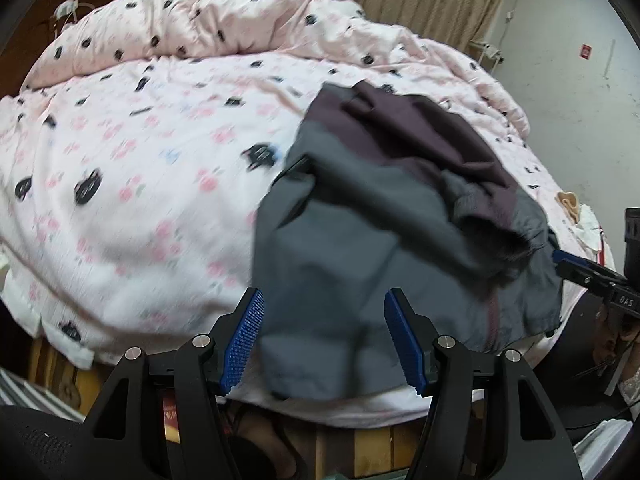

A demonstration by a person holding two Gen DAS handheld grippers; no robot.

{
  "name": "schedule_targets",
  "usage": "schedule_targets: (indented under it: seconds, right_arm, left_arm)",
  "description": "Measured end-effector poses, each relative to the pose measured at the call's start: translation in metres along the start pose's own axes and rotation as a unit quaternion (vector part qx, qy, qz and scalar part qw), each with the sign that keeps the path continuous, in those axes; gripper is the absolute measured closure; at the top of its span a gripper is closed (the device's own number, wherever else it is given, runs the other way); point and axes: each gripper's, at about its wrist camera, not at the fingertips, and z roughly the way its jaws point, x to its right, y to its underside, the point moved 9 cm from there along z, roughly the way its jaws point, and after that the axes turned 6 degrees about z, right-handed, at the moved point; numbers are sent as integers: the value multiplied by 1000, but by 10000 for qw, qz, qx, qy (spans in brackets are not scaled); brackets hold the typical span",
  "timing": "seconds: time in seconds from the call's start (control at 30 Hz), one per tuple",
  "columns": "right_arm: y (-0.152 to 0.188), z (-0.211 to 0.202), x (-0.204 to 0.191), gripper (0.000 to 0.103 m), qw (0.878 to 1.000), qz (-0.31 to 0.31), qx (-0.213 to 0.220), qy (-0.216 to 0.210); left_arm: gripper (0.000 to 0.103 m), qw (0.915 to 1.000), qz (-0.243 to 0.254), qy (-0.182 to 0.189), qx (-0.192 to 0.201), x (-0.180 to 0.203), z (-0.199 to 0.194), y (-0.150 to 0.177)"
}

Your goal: Fold clothes

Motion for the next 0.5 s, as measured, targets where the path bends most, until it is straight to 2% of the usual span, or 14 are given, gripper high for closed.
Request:
schedule_targets:
  seconds: [0.17, 0.33, 0.5]
  right_arm:
    - [1, -4, 3, 34, 10000, 52, 39, 76]
    - [3, -8, 3, 34, 9999, 84, 59, 70]
    - [6, -12, 2, 34, 9999, 74, 70, 72]
  left_arm:
    - [45, 9984, -238, 124, -493, -11, 15, 20]
    - [45, 9938, -273, 273, -1038, -11, 37, 39]
    - [45, 9925, -350, 451, -1081, -11, 48, 44]
